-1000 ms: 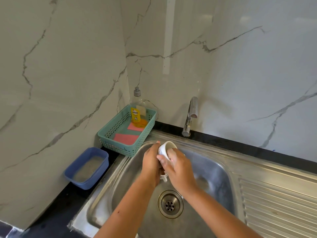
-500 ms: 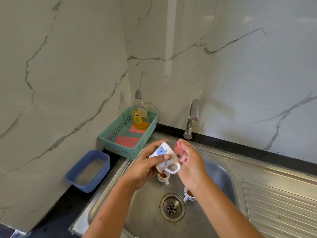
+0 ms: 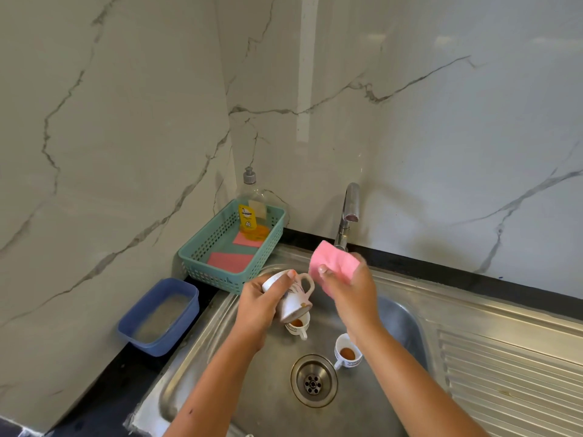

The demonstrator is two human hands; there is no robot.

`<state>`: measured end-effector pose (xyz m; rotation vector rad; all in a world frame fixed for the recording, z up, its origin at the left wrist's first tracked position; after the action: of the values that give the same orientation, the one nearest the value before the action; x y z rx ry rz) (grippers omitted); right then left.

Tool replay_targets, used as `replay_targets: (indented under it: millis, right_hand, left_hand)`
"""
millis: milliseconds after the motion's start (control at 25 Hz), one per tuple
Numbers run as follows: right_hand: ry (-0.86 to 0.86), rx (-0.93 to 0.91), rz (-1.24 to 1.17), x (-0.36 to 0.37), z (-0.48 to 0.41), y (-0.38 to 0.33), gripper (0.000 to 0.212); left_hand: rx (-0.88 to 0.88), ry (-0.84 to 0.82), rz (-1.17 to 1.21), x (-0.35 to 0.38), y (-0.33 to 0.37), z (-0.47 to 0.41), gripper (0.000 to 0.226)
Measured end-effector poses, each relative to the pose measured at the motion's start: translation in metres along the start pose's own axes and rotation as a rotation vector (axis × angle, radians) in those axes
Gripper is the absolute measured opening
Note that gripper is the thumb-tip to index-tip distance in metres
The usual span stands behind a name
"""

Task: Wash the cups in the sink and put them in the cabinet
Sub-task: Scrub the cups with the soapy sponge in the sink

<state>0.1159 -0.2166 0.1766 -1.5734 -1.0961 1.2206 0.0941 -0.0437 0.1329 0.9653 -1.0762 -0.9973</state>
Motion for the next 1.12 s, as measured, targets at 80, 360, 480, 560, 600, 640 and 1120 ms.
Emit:
replay_targets:
  millis: [80,360,480,560,600,640,1120]
  right_hand:
    - [-0.195,0.014,-0.023,0.029,0.012,-0.001,0.037]
    - [-0.364,0.072,-0.002,0.049,0.014,0.004,0.018]
    - [-0.443,-0.104,0.206,0.053,0.011,-0.001,0.016]
    - [-0.561,-0.101,0.235,0.052,0.012,0.002,0.022]
    - [-0.617,-0.085,0.259,0.051,0.012,0.003,0.021]
    - [-0.65,-0.063,0.284,0.05,0.013,0.005,0.018]
    - [-0.482,-0.067,0.287,0.039,0.004,-0.003,0.016]
  left_hand:
    - [0.053,0.043,-0.032,0.004,0.005,0.003,0.028]
    - [0.106,0.227,-0.048,-0.003,0.012,0.006,0.038]
    - [-0.008,0.219,0.158,-0.005,0.006,-0.002,0.037]
    - [-0.09,0.192,0.167,-0.005,-0.004,-0.005,0.04]
    - [-0.099,0.175,0.119,-0.003,-0.006,-0.004,0.044]
    - [-0.068,0.152,0.039,0.001,-0.003,-0.002,0.051]
    - [0.304,0.133,-0.728,0.016,0.052,-0.004,0.042]
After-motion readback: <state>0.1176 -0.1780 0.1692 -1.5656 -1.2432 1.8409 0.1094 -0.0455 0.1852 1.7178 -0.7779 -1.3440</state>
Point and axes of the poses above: each hand's wrist, its own z-axis away from the middle knuckle, its own x-axis out of the palm, y = z × x, the point moved 10 cm from there along -z, towards the middle knuckle, and after that the axes turned 7 degrees about -x, right-handed, at the moved point
